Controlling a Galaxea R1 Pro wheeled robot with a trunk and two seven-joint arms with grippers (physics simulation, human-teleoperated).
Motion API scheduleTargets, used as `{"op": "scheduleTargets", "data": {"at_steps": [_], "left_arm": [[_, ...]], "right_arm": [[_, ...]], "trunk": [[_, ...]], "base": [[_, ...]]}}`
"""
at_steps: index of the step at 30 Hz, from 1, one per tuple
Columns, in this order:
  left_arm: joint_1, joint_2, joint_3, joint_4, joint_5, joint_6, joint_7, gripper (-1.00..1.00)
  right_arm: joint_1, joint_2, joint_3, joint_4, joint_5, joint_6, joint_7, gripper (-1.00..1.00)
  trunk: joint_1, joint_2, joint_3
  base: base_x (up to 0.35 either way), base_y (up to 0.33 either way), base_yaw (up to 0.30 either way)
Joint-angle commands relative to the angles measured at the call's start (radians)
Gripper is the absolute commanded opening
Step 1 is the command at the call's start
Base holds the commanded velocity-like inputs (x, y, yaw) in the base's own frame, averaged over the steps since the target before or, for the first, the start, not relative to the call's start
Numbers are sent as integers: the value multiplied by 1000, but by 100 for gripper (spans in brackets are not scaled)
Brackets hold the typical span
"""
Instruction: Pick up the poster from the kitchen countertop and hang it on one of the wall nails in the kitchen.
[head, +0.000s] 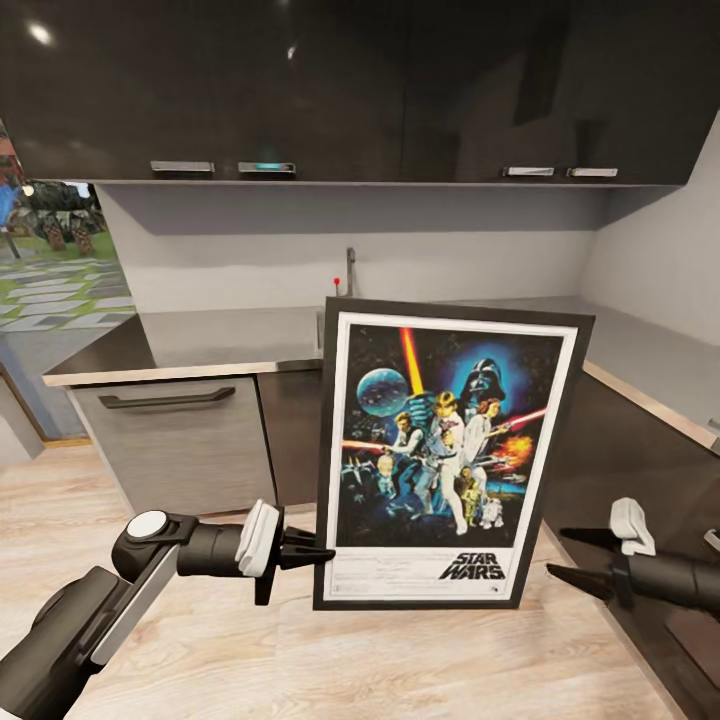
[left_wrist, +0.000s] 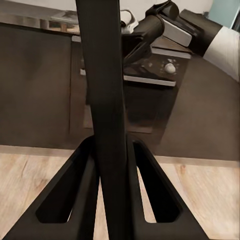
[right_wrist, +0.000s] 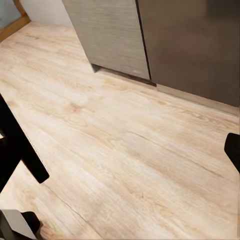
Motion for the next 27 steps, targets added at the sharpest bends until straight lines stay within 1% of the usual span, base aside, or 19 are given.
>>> {"op": "scheduleTargets", "data": {"at_steps": [1, 2, 3, 5, 8, 11, 13, 15, 17, 18, 19, 20, 21, 22, 23, 24, 27], "left_arm": [[-1, 1, -1, 0, 7, 8, 0, -100], [-1, 1, -1, 0, 7, 7, 0, -100], [-1, 1, -1, 0, 7, 7, -1, -100], [-1, 3, -1, 0, 7, 7, -2, -100], [-1, 6, -1, 0, 7, 7, -2, -100], [-1, 8, -1, 0, 7, 7, -2, -100], [-1, 14, -1, -1, 7, 7, -2, -100], [-1, 21, -1, -1, 7, 7, -2, -100], [-1, 32, -1, -2, 7, 7, -2, -100], [-1, 36, -1, -2, 7, 7, -2, -100], [-1, 41, -1, -3, 7, 7, -2, -100], [-1, 43, -1, -3, 7, 7, -2, -100], [-1, 47, -1, -2, 7, 7, -2, -100], [-1, 48, -1, -3, 8, 7, -2, -100], [-1, 49, -1, -3, 8, 7, -2, -100], [-1, 49, -1, -3, 8, 7, -2, -100], [-1, 50, -1, -3, 8, 7, -2, -100]], "right_arm": [[-12, -8, 1, 2, 7, 13, 15, 100], [-15, -15, 1, 3, 6, 14, 18, 100], [-21, -29, 3, 5, 6, 15, 21, 100], [-26, -48, 8, 6, 5, 16, 25, 100], [-29, -65, 20, 8, 4, 17, 27, 100], [-30, -71, 24, 8, 4, 17, 28, 100], [-30, -85, 26, 9, 1, 16, 28, 100], [-30, -95, 27, 13, -6, 16, 29, 100], [-30, -103, 42, 23, -28, 14, 29, 100], [-30, -105, 55, 25, -36, 13, 29, 100], [-30, -108, 93, 27, -50, 10, 29, 100], [-31, -108, 116, 29, -56, 8, 29, 100], [-31, -111, 178, 30, -70, 3, 29, 100], [-31, -112, 206, 31, -83, 1, 29, 100], [-31, -112, 216, 31, -91, 0, 29, 100], [-31, -113, 230, 32, -108, -1, 29, 100], [-31, -113, 248, 32, -136, -2, 29, 100]], "trunk": [[0, -1, -1], [0, -1, -1], [0, -1, -1], [0, -1, -1], [0, -1, -1], [0, -1, -1], [0, -1, -1], [0, -1, -1], [0, -1, -1], [0, -1, -1], [0, -1, -1], [0, -1, -1], [0, -1, -1], [0, -1, -1], [0, -1, -1], [0, -1, -1], [0, -1, -1]], "base": [[0, 0, 0], [0, 0, 0], [0, 0, 0], [0, 0, 0], [0, 0, 0], [0, 0, 0], [0, 0, 0], [0, 0, 0], [0, 0, 0], [0, 0, 0], [0, 0, 0], [0, 0, 0], [0, 0, 0], [0, 0, 0], [0, 0, 0], [0, 0, 0], [0, 0, 0]]}}
